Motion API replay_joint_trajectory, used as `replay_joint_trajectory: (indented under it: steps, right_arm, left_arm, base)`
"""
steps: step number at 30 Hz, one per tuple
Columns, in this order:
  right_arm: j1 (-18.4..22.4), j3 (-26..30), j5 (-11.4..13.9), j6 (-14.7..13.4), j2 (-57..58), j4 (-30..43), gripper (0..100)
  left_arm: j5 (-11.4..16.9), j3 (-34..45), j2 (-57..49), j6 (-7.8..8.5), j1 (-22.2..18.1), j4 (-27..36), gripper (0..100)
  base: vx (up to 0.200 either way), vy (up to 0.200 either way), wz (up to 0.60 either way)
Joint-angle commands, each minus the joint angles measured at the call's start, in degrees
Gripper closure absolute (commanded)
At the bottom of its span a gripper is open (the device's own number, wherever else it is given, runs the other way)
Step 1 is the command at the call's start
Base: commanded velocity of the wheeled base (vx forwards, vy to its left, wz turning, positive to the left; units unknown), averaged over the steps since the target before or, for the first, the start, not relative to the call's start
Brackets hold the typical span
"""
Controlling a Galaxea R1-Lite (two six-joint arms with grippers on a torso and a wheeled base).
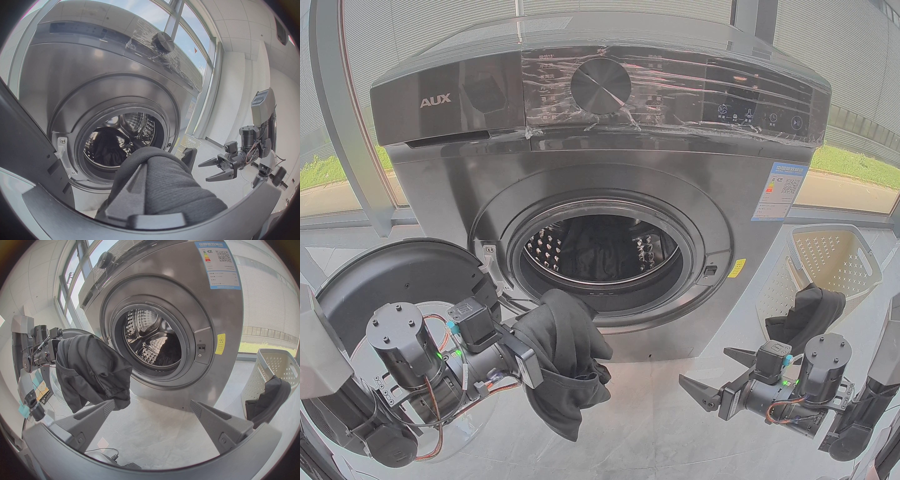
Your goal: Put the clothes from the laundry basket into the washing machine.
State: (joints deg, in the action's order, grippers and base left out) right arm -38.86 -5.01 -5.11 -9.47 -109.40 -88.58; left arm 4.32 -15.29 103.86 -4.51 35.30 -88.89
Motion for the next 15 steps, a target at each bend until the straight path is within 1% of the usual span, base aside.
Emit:
replay_joint_trajectory:
  steps: [1,4,6,15]
  right_arm:
    - [0.4,-0.7,0.0,0.0,0.2,0.0,0]
    - [0.4,-0.9,0.0,-0.1,-0.1,0.0,0]
    - [0.3,-0.8,0.0,-0.1,-0.1,0.0,0]
    - [0.0,-0.9,0.0,-0.1,-0.1,0.0,0]
  left_arm:
    - [0.0,-0.5,2.0,0.12,-0.1,-0.1,100]
    - [-0.1,-1.0,2.9,-0.24,-0.1,-0.1,100]
    - [-0.3,-0.8,3.5,-0.06,0.0,-0.1,100]
    - [-0.3,-0.4,3.5,0.12,0.9,-0.1,100]
  base:
    - [0.2,0.0,0.0]
    - [0.2,0.0,0.0]
    - [0.2,0.0,0.0]
    - [0.0,0.0,0.0]
